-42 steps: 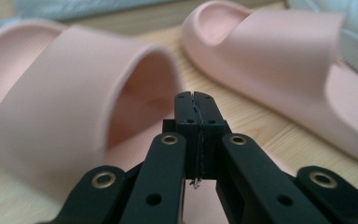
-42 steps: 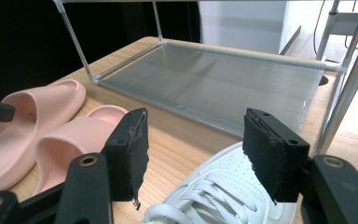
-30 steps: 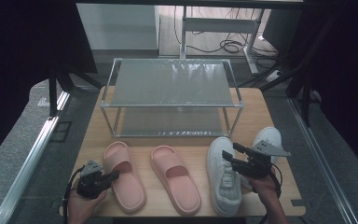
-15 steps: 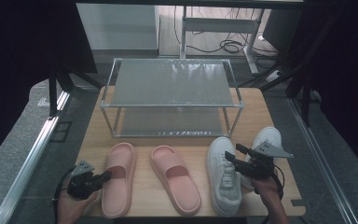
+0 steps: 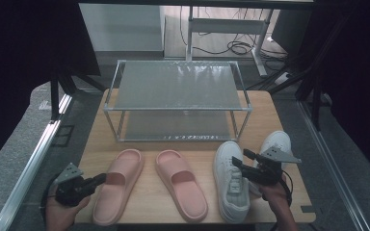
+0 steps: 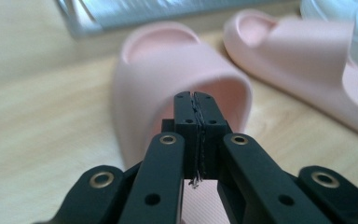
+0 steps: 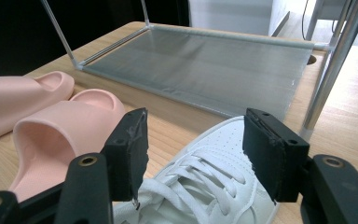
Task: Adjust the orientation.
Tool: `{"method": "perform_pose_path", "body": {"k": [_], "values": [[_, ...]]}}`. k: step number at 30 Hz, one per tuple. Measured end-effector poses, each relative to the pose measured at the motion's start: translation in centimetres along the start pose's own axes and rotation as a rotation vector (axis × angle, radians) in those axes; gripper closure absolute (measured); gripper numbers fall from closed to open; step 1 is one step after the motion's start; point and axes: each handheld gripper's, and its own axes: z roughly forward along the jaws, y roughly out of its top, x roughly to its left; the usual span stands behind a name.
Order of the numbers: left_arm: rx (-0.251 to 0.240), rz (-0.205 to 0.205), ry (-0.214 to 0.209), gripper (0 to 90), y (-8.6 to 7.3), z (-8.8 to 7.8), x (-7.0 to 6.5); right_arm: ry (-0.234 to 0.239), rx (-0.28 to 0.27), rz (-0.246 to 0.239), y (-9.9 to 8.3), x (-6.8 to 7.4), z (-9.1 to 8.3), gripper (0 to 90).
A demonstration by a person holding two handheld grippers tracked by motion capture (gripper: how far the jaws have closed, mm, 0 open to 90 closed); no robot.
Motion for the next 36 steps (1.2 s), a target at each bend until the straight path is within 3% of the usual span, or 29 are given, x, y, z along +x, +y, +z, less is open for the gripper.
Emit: {"method": "perform_pose_path", "body": {"k": [3,6,7,9,10,19,36], "values": [[-0.004,-0.021,0.035,89.3,1.0,0.3,1.6,0.002,0.002,0.0,0.0,0.0,0.1,40.8],[0.006,-0.031,0.042,89.4,1.3,0.9,2.3,0.003,-0.005,0.0,0.0,-0.1,0.0,40.9],[0.02,-0.043,0.05,89.4,1.6,1.8,3.2,0.001,-0.009,0.002,0.1,-0.1,-0.1,40.9],[0.023,-0.047,0.052,89.5,1.7,2.2,3.5,0.0,-0.009,0.003,0.1,-0.2,-0.2,41.0],[0.033,-0.043,0.038,89.7,1.9,3.2,3.9,-0.004,-0.008,0.007,0.1,-0.3,-0.2,41.0],[0.119,-0.047,-0.014,89.8,2.3,7.1,4.4,-0.006,0.0,0.004,-0.1,-0.2,0.0,40.9],[0.179,-0.028,-0.024,89.7,3.8,9.7,4.5,0.0,0.007,0.006,-0.2,-0.3,0.2,40.7]]}}
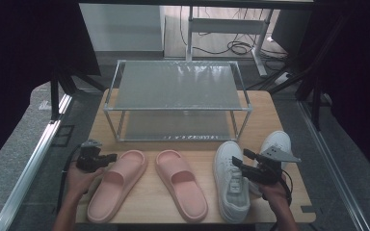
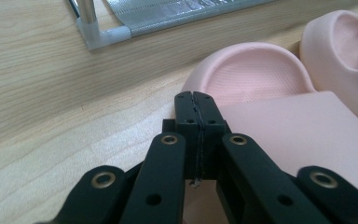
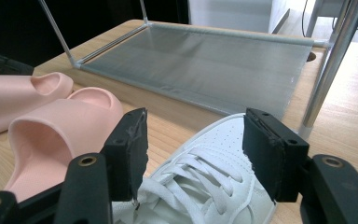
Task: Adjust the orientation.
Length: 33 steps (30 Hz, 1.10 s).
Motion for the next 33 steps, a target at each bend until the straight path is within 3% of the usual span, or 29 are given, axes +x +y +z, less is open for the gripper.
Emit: {"method": "perform_pose_path", "body": {"k": [5,14,17,24,33], "values": [[-0.005,0.002,-0.003,88.0,0.5,0.2,0.1,0.003,-0.003,0.001,0.0,0.0,-0.1,40.7],[-0.062,0.001,-0.001,84.5,0.5,-1.6,0.0,0.01,-0.009,0.005,0.1,0.0,-0.1,40.6],[-0.104,0.02,-0.023,74.6,0.3,-2.5,-0.4,0.012,-0.011,0.003,0.2,0.0,-0.1,40.5],[-0.138,0.036,-0.026,49.9,-0.4,-3.5,-0.9,0.014,-0.01,0.006,0.2,-0.1,-0.1,40.5],[-0.188,0.041,-0.05,44.2,-1.3,-5.4,-1.4,0.038,0.005,0.002,0.3,0.2,0.1,39.6]]}}
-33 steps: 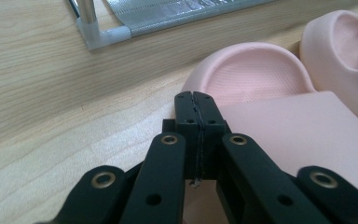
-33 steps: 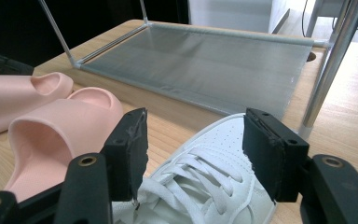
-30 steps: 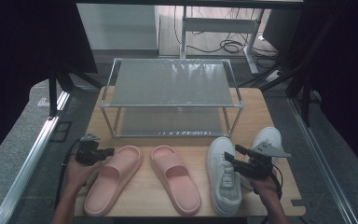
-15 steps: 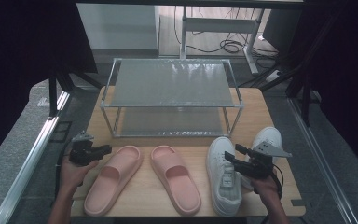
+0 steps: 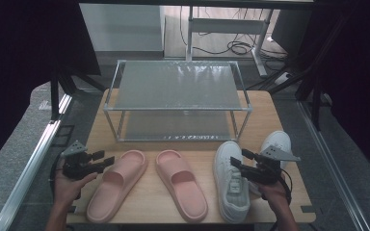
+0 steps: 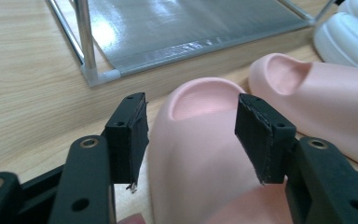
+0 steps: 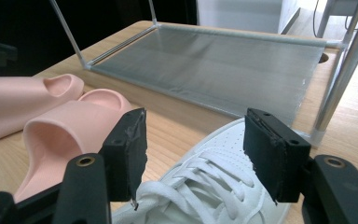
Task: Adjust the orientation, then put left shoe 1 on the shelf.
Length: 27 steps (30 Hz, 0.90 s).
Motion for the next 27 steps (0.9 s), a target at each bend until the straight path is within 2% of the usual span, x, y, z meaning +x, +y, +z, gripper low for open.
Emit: {"method": "perform_pose_path", "body": {"k": [8,16,21,24,27], "values": [[-0.003,0.005,0.002,42.4,-1.1,-1.7,-1.5,0.014,0.001,-0.013,0.0,0.4,-0.2,39.5],[0.0,-0.006,0.029,41.1,-2.8,-3.5,-3.5,0.019,-0.007,-0.017,0.3,0.4,-0.3,39.6],[0.005,-0.019,0.034,42.0,-3.7,-3.7,-3.9,0.015,-0.01,-0.013,0.3,0.5,-0.3,39.7],[0.034,-0.029,0.035,42.4,-4.6,-3.3,-4.6,0.012,-0.012,-0.02,0.4,0.6,-0.3,39.7],[0.041,-0.018,0.037,42.4,-5.1,-3.2,-5.3,0.012,-0.012,-0.019,0.4,0.6,-0.2,39.7]]}}
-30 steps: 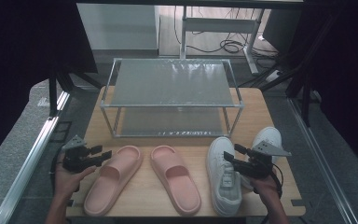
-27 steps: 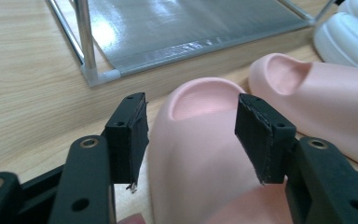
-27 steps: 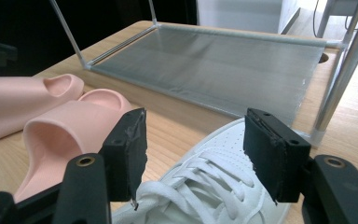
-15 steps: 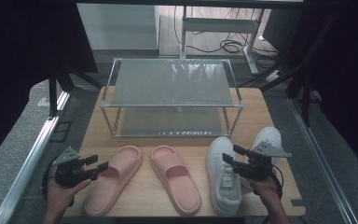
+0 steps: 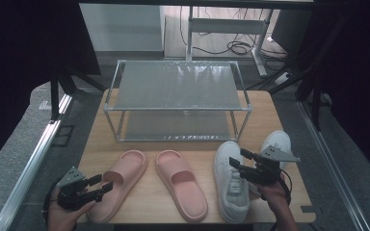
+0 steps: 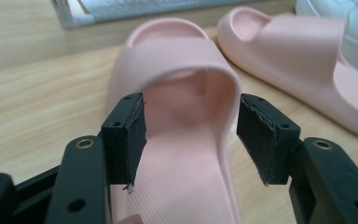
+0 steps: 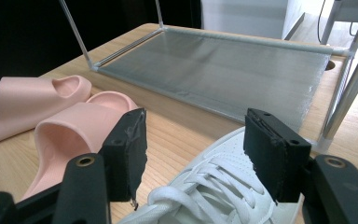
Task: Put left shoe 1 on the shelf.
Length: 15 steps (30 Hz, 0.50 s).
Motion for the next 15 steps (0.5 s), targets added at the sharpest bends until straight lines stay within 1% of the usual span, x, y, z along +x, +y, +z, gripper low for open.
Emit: {"method": "perform_pose_path", "body": {"k": [3,5,6,7,8,9,10,11,13,15], "values": [[0.005,0.001,-0.013,43.3,-0.5,0.2,-0.6,0.002,0.007,0.003,-0.1,-0.1,0.2,39.7],[0.019,0.001,-0.023,43.5,-0.8,0.9,-0.9,0.004,0.011,0.004,-0.2,-0.2,0.4,39.7],[0.019,0.001,-0.023,43.6,-0.8,0.9,-0.9,0.004,0.013,0.005,-0.2,-0.2,0.4,39.7],[0.034,0.004,-0.03,44.2,-0.9,1.7,-1.2,0.003,0.013,0.006,-0.3,-0.2,0.5,39.7],[0.034,0.004,-0.03,44.5,-0.9,1.7,-1.2,0.003,0.013,0.006,-0.3,-0.2,0.5,39.7],[0.051,0.009,-0.024,45.3,-0.9,2.8,-1.6,0.003,0.013,0.005,-0.2,-0.1,0.4,39.7],[0.051,0.009,-0.024,46.6,-0.9,2.8,-1.6,0.003,0.013,0.005,-0.2,-0.1,0.4,39.7],[0.054,0.01,-0.023,46.6,-0.8,3.1,-1.7,0.003,0.012,0.002,-0.2,-0.1,0.4,39.7],[0.057,0.011,-0.022,50.3,-0.5,4.0,-1.8,0.005,0.011,0.0,-0.2,0.1,0.4,39.7],[0.059,0.015,-0.019,56.5,0.0,5.0,-1.9,0.003,0.01,0.004,-0.2,0.1,0.3,39.6]]}}
